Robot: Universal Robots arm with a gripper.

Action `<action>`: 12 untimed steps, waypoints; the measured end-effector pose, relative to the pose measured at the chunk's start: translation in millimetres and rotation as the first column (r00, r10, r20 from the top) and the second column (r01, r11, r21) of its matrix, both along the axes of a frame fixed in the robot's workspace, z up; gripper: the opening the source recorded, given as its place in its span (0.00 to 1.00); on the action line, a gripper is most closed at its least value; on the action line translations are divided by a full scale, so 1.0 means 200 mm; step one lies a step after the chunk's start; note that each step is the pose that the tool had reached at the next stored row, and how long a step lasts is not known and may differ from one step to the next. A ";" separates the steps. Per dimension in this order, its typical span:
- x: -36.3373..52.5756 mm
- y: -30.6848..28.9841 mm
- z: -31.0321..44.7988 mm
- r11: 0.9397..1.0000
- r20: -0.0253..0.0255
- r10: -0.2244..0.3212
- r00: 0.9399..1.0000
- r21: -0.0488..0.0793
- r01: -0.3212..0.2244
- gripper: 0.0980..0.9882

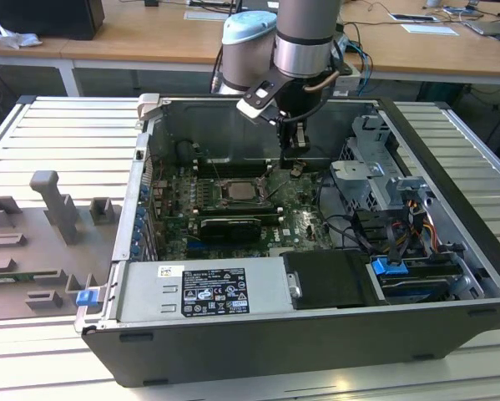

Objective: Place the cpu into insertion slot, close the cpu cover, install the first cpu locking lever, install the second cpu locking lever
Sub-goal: 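Close the cpu cover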

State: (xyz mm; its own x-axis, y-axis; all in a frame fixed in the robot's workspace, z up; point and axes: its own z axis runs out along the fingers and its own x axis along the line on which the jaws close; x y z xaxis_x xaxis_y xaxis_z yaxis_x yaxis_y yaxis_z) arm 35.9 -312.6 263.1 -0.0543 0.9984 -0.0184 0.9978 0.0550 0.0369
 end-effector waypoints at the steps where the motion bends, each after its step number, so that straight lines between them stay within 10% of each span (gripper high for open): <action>1: 0.010 0.000 0.000 1.000 -0.001 0.000 1.000 0.000 0.000 0.01; 12: 0.114 0.000 -0.013 1.000 -0.028 0.000 1.000 0.000 0.000 0.01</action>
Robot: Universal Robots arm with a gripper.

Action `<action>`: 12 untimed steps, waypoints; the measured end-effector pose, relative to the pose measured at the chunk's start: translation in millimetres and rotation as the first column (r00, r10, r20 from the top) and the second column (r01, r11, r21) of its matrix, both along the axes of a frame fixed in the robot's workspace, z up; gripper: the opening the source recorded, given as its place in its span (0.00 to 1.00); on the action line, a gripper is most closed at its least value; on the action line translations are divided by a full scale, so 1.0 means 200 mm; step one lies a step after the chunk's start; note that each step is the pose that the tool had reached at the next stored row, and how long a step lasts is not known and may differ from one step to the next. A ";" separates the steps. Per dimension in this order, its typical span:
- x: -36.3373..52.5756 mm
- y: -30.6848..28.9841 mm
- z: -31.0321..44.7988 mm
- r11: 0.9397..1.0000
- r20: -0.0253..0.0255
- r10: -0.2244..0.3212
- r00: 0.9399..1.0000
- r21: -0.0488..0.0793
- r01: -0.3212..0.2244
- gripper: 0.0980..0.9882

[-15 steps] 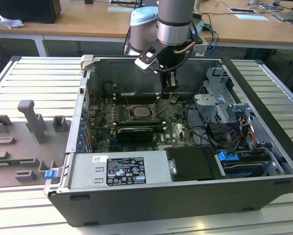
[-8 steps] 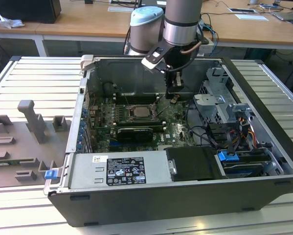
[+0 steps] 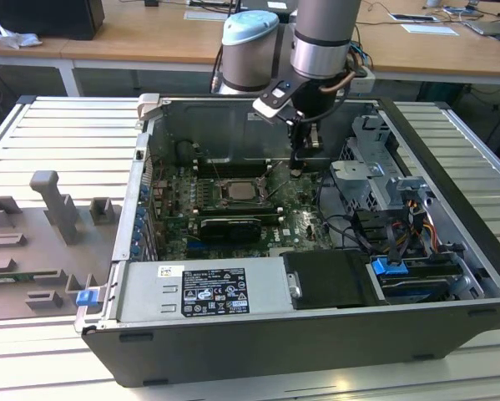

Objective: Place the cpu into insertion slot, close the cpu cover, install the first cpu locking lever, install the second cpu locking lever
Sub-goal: 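Close the cpu cover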

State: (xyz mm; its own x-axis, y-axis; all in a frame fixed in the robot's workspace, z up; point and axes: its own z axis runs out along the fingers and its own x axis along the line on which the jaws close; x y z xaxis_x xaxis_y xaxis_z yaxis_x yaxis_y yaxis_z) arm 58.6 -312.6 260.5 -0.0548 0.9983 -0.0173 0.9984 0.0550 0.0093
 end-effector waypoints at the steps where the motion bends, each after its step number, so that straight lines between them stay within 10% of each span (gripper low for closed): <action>1: 0.004 0.000 -0.012 1.000 -0.003 0.000 1.000 0.000 0.000 0.01; 12: -0.069 0.000 -0.045 1.000 -0.009 0.000 1.000 0.000 0.000 0.01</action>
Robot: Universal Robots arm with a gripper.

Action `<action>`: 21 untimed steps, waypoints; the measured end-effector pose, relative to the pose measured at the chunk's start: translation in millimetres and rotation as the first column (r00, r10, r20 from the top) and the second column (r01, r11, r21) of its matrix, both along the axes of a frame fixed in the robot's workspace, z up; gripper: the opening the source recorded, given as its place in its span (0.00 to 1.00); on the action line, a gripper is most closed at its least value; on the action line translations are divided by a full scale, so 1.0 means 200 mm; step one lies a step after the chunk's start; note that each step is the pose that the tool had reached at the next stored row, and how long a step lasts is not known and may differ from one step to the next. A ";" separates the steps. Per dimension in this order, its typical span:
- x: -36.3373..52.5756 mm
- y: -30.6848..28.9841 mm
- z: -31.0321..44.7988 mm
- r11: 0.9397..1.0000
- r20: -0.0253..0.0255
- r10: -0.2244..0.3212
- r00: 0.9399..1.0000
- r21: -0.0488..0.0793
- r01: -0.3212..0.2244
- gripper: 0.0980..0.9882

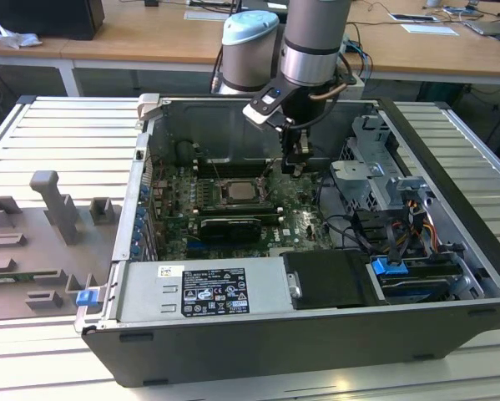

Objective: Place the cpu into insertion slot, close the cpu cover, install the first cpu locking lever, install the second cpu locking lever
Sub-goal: 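Close the cpu cover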

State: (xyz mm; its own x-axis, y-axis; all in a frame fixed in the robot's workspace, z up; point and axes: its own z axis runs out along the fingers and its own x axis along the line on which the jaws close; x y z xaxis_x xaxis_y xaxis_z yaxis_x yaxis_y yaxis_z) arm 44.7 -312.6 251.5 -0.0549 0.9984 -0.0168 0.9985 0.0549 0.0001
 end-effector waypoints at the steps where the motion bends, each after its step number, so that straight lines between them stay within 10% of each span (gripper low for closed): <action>1: -0.002 0.000 0.000 1.000 0.000 0.000 1.000 0.000 0.000 0.01; 21: -0.109 0.000 -0.003 1.000 0.000 0.000 1.000 0.000 0.000 0.01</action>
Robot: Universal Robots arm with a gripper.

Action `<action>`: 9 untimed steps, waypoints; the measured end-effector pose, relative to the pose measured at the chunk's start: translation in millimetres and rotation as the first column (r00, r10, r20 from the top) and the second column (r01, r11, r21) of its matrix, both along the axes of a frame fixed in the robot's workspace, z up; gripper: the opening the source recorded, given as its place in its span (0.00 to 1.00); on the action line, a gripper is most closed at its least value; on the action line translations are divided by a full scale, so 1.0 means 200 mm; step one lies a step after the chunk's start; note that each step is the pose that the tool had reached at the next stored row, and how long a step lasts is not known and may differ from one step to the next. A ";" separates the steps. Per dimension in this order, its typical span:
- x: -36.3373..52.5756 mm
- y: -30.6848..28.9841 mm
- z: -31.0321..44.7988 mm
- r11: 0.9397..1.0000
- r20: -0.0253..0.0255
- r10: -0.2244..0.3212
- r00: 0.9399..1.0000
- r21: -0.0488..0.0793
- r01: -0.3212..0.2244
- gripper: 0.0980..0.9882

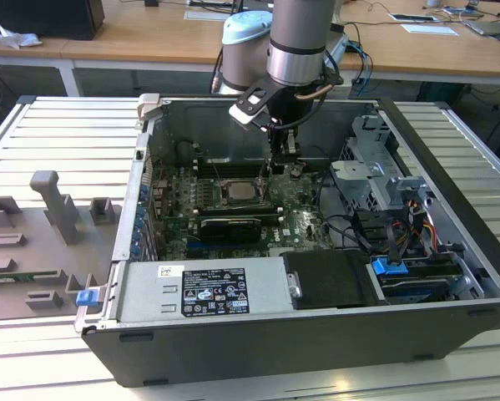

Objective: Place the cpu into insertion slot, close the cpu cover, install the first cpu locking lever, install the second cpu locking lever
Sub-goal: 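Close the cpu cover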

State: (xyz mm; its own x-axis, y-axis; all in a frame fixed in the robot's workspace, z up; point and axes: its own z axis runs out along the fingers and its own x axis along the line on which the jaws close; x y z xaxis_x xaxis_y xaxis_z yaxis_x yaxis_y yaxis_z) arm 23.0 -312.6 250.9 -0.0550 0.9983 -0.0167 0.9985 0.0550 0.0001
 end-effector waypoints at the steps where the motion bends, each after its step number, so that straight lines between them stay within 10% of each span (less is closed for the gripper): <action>1: -0.006 0.000 0.000 1.000 0.000 0.000 1.000 0.000 0.000 0.01; 9: -0.054 0.000 -0.009 1.000 0.000 0.000 1.000 0.000 0.000 0.01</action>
State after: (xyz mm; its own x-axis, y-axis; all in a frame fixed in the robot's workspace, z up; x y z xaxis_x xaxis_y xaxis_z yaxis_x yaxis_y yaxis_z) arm 12.3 -312.6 249.1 -0.0550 0.9983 -0.0168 0.9985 0.0550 0.0000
